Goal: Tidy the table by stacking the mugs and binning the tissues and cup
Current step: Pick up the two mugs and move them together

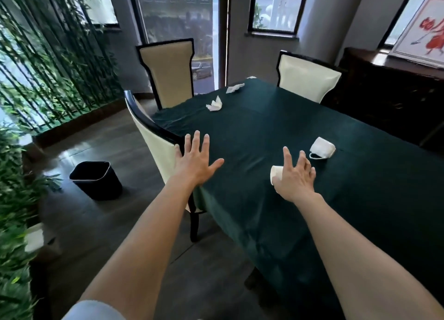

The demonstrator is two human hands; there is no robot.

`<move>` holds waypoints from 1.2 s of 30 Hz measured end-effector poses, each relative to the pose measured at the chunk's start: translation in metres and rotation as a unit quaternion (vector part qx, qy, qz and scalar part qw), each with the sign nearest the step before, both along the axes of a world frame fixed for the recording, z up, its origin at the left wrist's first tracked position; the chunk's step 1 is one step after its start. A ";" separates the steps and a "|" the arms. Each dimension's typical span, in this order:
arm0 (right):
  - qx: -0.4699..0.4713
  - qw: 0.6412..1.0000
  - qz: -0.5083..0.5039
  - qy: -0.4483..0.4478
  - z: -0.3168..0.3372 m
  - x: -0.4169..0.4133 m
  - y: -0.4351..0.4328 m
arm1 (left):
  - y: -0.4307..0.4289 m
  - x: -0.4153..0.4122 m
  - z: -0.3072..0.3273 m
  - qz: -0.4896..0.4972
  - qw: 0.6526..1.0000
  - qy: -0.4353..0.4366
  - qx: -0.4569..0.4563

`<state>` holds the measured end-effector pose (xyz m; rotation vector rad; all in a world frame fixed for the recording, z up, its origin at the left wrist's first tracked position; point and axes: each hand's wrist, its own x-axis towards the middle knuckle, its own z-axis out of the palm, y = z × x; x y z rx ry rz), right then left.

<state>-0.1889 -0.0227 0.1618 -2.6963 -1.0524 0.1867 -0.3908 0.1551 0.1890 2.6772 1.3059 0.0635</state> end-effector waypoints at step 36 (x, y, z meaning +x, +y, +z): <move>-0.012 0.996 0.016 0.083 -0.170 0.132 0.092 | 0.028 0.235 -0.157 0.046 0.886 -0.069 -0.456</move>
